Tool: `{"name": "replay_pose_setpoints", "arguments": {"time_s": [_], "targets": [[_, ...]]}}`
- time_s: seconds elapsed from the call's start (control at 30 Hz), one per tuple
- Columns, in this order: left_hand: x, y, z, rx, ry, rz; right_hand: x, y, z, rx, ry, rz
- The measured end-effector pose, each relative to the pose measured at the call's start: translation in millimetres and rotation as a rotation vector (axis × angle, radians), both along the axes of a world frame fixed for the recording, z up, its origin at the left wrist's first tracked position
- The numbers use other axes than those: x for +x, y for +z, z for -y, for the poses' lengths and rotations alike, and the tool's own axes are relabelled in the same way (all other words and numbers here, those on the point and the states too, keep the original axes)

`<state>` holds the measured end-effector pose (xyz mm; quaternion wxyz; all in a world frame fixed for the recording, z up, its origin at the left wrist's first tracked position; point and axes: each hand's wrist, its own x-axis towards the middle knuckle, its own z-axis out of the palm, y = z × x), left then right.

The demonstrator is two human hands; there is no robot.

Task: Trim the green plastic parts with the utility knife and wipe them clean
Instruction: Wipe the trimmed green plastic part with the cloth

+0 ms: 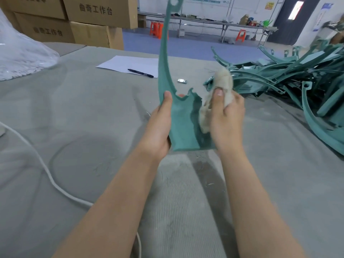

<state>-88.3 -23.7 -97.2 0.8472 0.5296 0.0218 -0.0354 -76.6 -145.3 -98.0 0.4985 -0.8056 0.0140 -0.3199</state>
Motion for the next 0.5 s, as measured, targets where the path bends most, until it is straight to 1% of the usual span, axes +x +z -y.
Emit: {"name": "replay_pose_setpoints", "arguments": {"time_s": [0.07,0.1,0.17,0.2,0.23,0.3,0.37,0.4,0.43,0.5], "targets": [[0,0,0,-0.028,-0.002,0.012,-5,-3,-17,-0.191,-0.007,-0.061],[0,0,0,-0.034,-0.007,0.011,-8,-4,-24,-0.255,0.025,-0.073],[1,-1,-2,-0.049,-0.003,0.000,-11,-7,-32,-0.339,0.123,-0.037],[1,-1,-2,-0.057,-0.004,0.000,-13,-8,-32,-0.339,0.160,-0.005],[1,-1,-3,-0.058,-0.007,0.003,-13,-7,-29,-0.296,0.167,0.016],[0,0,-1,-0.026,0.002,0.019,-12,-3,-20,-0.207,0.097,0.006],[1,0,4,0.007,0.004,0.064,-10,-2,-13,-0.230,0.003,-0.052],[2,-1,5,-0.001,0.011,0.083,-12,-2,-15,-0.268,-0.006,-0.052],[4,-1,4,-0.031,0.022,0.096,-16,-3,-22,-0.300,0.022,-0.018],[6,-2,-4,-0.142,0.021,0.115,-26,-7,-48,-0.375,0.170,0.089]]}}
